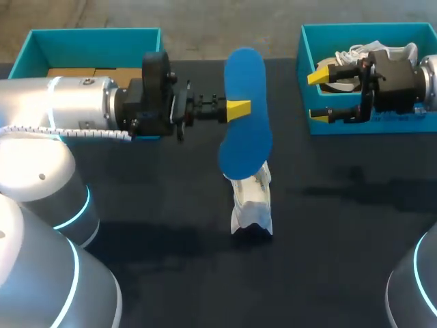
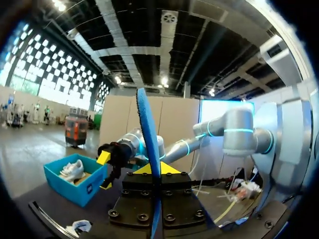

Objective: Take the shoe out of the shoebox, open the shoe tongue, remove and reinsert the insole, then place the shoe into the shoebox

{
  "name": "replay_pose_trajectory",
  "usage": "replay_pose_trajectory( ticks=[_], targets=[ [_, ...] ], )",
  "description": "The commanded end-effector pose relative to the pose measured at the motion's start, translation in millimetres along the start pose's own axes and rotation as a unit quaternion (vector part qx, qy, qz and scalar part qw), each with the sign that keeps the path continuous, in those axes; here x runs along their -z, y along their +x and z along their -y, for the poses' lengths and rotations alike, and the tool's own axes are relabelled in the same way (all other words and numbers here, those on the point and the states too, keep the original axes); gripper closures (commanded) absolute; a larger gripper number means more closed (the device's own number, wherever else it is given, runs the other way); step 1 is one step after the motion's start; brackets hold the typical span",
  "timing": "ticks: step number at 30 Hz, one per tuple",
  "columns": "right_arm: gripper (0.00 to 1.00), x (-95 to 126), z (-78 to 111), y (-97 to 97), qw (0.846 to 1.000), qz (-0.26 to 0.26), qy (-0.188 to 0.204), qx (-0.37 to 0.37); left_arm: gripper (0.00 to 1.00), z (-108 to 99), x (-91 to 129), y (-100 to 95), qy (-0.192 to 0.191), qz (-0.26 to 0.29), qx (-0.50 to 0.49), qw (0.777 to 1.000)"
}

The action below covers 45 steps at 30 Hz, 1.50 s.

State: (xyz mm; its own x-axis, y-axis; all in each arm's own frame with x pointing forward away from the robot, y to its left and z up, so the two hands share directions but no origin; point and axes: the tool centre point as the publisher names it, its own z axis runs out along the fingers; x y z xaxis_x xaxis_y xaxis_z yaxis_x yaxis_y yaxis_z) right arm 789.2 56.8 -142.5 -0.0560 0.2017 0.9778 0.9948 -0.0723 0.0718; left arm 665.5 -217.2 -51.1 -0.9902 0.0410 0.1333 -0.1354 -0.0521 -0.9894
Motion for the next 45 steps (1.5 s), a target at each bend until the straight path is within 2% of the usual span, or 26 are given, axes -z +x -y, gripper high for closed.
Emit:
replay_pose_trajectory(
  ticks=[1,5,6,13,14,39,43,44,45],
  targets=[
    [0.00,-1.7,-0.8,-0.4,1.000,0.001,0.000,0.000,1.00,-5.1,9.1,-3.4,0.009,-0.031,-0.217,0.976],
    [0.00,-1.7,-0.8,-0.4,1.000,0.001,0.000,0.000,1.00,-4.0,13.1,-10.8,-0.015,-0.036,-0.309,0.950],
    [0.00,-1.7,-0.8,-0.4,1.000,0.001,0.000,0.000,1.00,-2.8,13.8,-14.8,-0.021,-0.036,-0.352,0.935],
    [0.00,-1.7,-0.8,-0.4,1.000,0.001,0.000,0.000,1.00,3.7,19.8,-26.2,-0.049,-0.014,-0.456,0.888],
    [0.00,-1.7,-0.8,-0.4,1.000,0.001,0.000,0.000,1.00,3.8,21.0,-26.5,-0.059,-0.014,-0.445,0.894],
    [0.00,-1.7,-0.8,-0.4,1.000,0.001,0.000,0.000,1.00,3.8,21.0,-26.5,-0.059,-0.014,-0.445,0.894],
    [0.00,-1.7,-0.8,-0.4,1.000,0.001,0.000,0.000,1.00,-0.8,18.1,-41.1,-0.055,-0.003,-0.499,0.865],
    [0.00,-1.7,-0.8,-0.4,1.000,0.001,0.000,0.000,1.00,-1.8,17.9,-43.2,-0.059,-0.006,-0.523,0.850],
    [0.00,-1.7,-0.8,-0.4,1.000,0.001,0.000,0.000,1.00,-6.4,17.1,-45.8,-0.071,-0.012,-0.567,0.821]
  ],
)
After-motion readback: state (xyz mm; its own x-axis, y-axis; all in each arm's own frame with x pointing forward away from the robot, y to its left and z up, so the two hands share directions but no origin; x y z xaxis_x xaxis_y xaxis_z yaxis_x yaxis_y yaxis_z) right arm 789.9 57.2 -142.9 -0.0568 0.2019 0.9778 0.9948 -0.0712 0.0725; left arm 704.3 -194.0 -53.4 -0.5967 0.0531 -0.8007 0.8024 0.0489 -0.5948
